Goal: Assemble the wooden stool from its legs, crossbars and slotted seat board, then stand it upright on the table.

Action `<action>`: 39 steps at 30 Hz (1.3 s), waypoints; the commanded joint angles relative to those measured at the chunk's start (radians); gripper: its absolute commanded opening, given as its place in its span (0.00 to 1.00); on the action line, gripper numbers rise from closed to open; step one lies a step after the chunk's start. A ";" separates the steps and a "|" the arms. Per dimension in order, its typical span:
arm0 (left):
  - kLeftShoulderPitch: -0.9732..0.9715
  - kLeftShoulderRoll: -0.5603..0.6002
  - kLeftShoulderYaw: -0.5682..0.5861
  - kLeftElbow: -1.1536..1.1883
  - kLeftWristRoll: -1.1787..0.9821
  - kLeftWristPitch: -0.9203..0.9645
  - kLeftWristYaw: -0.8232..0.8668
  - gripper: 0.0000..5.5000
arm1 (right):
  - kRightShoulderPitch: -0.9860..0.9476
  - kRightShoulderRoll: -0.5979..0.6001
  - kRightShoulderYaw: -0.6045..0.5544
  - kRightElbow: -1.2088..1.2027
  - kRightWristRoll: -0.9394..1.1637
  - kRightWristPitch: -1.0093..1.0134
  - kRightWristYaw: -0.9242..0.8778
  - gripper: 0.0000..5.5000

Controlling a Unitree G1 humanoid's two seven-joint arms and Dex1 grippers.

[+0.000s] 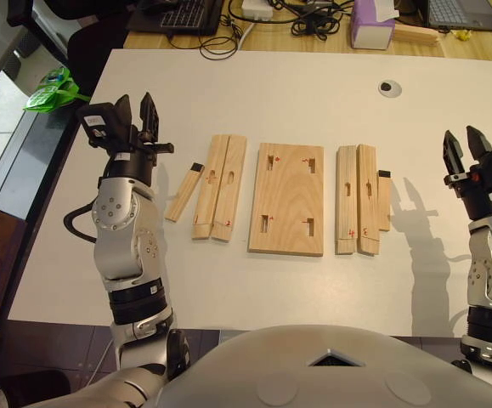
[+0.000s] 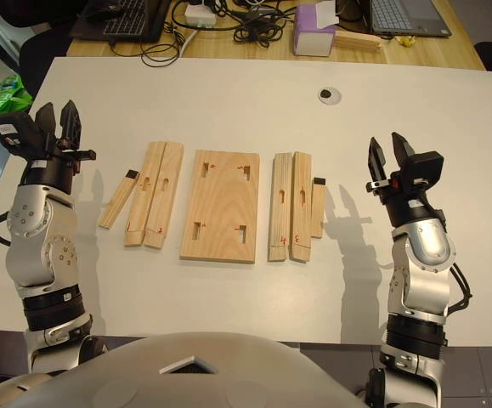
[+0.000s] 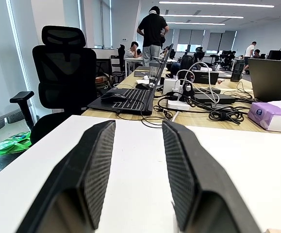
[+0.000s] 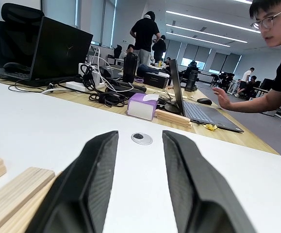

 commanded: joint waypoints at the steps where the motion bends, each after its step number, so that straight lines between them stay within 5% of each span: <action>1: -0.007 0.017 -0.006 0.012 0.008 0.013 -0.005 0.32 | -0.004 -0.001 0.005 -0.004 0.004 0.005 0.003 0.31; 25: 0.314 0.243 -0.062 -0.246 0.013 0.396 -0.217 0.32 | 0.159 0.065 0.015 -0.092 -0.041 -0.042 -0.062 0.31; 36: 0.314 0.311 -0.120 -0.163 0.062 0.370 -0.275 0.32 | 0.150 0.061 0.029 -0.090 -0.048 -0.043 -0.066 0.31; 39: 0.284 0.313 -0.118 -0.112 0.069 0.354 -0.275 0.41 | 0.145 0.058 0.036 -0.086 -0.053 -0.046 -0.062 0.31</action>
